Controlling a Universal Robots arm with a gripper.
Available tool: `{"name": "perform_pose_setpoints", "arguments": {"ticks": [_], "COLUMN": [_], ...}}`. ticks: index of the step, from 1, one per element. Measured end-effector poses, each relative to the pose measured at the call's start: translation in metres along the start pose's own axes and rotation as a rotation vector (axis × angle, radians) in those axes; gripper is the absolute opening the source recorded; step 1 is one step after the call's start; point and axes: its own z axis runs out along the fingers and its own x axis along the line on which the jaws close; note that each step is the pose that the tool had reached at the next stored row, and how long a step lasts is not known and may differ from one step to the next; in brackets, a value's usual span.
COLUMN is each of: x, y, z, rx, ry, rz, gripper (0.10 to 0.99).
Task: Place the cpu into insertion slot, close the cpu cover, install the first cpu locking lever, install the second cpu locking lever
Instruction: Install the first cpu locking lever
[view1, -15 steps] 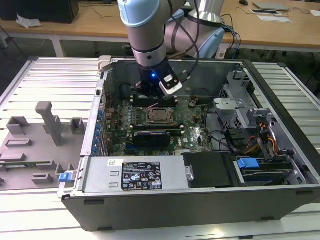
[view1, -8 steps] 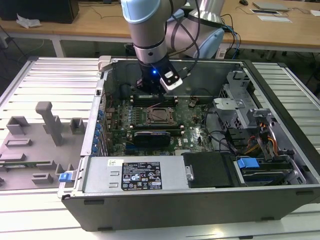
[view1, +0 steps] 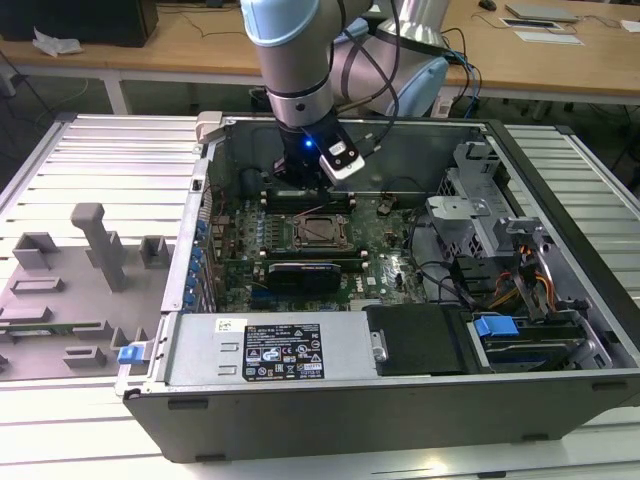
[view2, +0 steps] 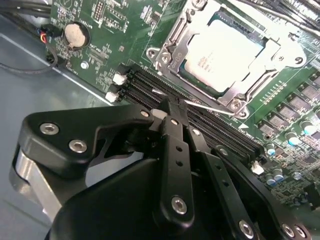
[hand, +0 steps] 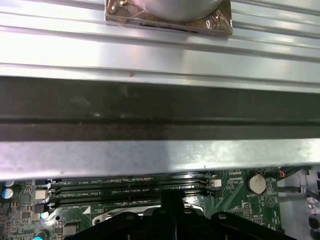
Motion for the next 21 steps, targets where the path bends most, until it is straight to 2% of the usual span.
{"name": "perform_pose_setpoints", "arguments": {"ticks": [5,9,14,21], "x": [0.0011,0.0017,0.0023,0.0030], "y": [-0.0006,0.0025,0.0026,0.0071], "z": [0.0045,0.0068,0.0090,0.0120], "rx": [0.017,0.020,0.032,0.042], "ry": [-0.0103,-0.0125,-0.0190,-0.0259], "rz": [0.061,0.074,0.114,0.156], "gripper": [0.106,0.106,0.106,0.106]}}
